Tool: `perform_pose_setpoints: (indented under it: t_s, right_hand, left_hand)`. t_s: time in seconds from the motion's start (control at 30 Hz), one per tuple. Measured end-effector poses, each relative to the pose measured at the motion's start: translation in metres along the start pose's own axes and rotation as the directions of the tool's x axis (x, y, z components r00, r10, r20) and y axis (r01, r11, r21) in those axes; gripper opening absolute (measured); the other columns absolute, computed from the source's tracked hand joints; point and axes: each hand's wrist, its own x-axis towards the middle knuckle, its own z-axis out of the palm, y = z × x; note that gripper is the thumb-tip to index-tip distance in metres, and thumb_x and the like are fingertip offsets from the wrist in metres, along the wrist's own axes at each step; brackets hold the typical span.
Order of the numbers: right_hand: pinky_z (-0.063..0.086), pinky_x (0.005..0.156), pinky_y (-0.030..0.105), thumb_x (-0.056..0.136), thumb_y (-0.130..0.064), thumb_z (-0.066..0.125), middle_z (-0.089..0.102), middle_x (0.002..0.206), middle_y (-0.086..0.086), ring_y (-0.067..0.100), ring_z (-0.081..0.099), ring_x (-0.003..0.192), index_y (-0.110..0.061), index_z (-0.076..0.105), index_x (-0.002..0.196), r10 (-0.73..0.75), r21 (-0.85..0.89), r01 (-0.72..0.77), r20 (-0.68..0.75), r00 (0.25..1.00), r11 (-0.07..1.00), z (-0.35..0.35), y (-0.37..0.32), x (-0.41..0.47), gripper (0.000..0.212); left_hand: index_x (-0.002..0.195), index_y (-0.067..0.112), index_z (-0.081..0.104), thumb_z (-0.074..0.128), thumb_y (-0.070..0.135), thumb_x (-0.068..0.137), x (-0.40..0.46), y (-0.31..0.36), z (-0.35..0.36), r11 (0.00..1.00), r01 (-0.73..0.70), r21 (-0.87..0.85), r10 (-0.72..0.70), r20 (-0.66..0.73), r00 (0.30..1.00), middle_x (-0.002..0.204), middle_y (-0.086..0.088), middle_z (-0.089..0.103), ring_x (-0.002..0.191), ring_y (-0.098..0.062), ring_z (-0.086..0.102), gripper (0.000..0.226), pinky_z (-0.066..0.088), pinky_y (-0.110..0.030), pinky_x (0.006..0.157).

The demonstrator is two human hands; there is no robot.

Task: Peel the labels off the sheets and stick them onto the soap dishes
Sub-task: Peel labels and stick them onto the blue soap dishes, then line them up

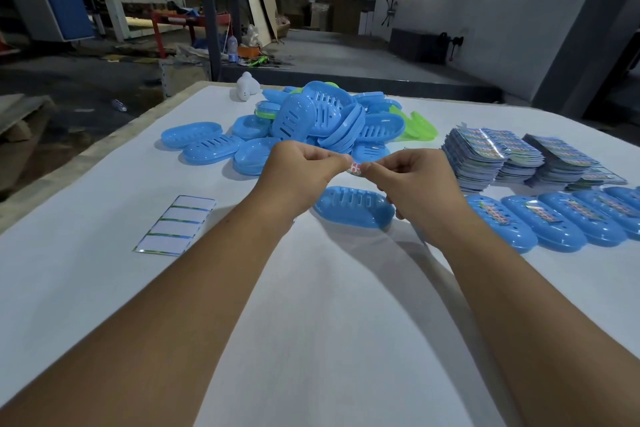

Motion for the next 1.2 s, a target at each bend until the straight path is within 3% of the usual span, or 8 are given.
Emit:
perform_pose_setpoints:
  t_s: [0.2,0.3,0.47,0.57,0.63,0.73,0.87,1.2]
  right_hand:
    - [0.038,0.05,0.032,0.079,-0.039,0.081,0.059,0.061,0.007,0.014,0.042,0.05,-0.021,0.076,0.071,0.076,-0.055,-0.075,0.005,0.997,0.996,-0.001,0.001,0.003,0.021]
    - [0.036,0.049,0.031,0.08,-0.038,0.082,0.057,0.061,0.007,0.015,0.041,0.052,-0.009,0.074,0.07,0.097,-0.064,-0.095,0.017,0.995,0.993,-0.003,0.001,0.002,0.031]
    - [0.031,0.047,0.027,0.077,-0.036,0.081,0.05,0.059,0.006,0.016,0.036,0.053,-0.001,0.072,0.072,0.131,-0.113,-0.127,0.024,0.991,0.985,-0.011,-0.002,0.002,0.036]
    - [0.029,0.05,0.027,0.076,-0.038,0.082,0.042,0.054,0.005,0.015,0.03,0.05,0.005,0.067,0.072,0.109,-0.238,-0.097,0.036,0.993,0.966,-0.014,-0.001,0.001,0.045]
    - [0.028,0.055,0.029,0.076,-0.043,0.082,0.039,0.055,0.006,0.016,0.029,0.054,0.008,0.065,0.072,0.075,-0.323,-0.056,0.044,0.996,0.945,-0.014,0.0,0.0,0.053]
    - [0.029,0.052,0.03,0.077,-0.047,0.08,0.043,0.058,0.007,0.015,0.03,0.057,0.003,0.073,0.075,0.06,-0.425,-0.033,0.051,0.997,0.904,-0.014,0.0,0.001,0.05]
    - [0.028,0.045,0.027,0.077,-0.05,0.081,0.047,0.053,0.004,0.015,0.03,0.049,-0.008,0.078,0.072,0.094,-0.491,-0.044,0.078,0.992,0.87,-0.011,0.001,0.001,0.043]
    - [0.037,0.047,0.025,0.074,-0.048,0.083,0.07,0.064,0.007,0.012,0.046,0.051,-0.021,0.076,0.059,0.097,-0.514,-0.038,0.09,0.991,0.857,-0.009,0.002,0.003,0.031]
  left_hand:
    - [0.07,0.027,0.077,0.079,0.043,0.078,0.002,-0.002,0.001,0.998,0.053,-0.015,-0.053,-0.012,0.999,0.064,0.016,0.071,0.052,0.007,0.06,0.018,0.042,-0.021,0.055]
    - [0.075,0.024,0.078,0.079,0.043,0.079,0.004,-0.002,0.001,0.997,0.078,-0.008,-0.079,-0.014,0.997,0.06,0.017,0.069,0.048,0.005,0.058,0.019,0.041,-0.019,0.049]
    - [0.082,0.011,0.076,0.078,0.034,0.081,0.006,-0.009,0.003,0.995,0.094,0.038,-0.094,-0.008,0.996,0.038,0.012,0.045,0.027,-0.003,0.035,0.024,0.026,-0.011,0.031]
    - [0.082,0.006,0.076,0.077,0.029,0.079,0.005,-0.013,0.006,0.993,0.07,0.092,-0.071,0.005,0.997,0.057,-0.007,0.064,0.043,-0.009,0.047,0.024,0.037,-0.014,0.043]
    - [0.076,0.012,0.078,0.079,0.031,0.077,0.005,-0.016,0.008,0.989,0.068,0.132,-0.072,0.027,0.997,0.066,-0.005,0.072,0.052,-0.008,0.056,0.019,0.044,-0.018,0.052]
    - [0.069,0.021,0.078,0.082,0.035,0.075,0.006,-0.018,0.008,0.974,0.058,0.218,-0.067,0.035,0.997,0.056,0.011,0.068,0.047,0.001,0.055,0.015,0.041,-0.017,0.048]
    - [0.07,0.015,0.078,0.076,0.029,0.075,0.004,-0.02,0.008,0.95,0.04,0.309,-0.052,0.031,0.998,0.053,0.004,0.058,0.053,-0.015,0.046,0.015,0.04,-0.025,0.053]
    - [0.065,0.016,0.077,0.076,0.031,0.073,0.005,-0.018,0.009,0.919,0.048,0.391,-0.069,0.038,0.997,0.049,0.005,0.059,0.052,-0.014,0.05,0.017,0.042,-0.025,0.052]
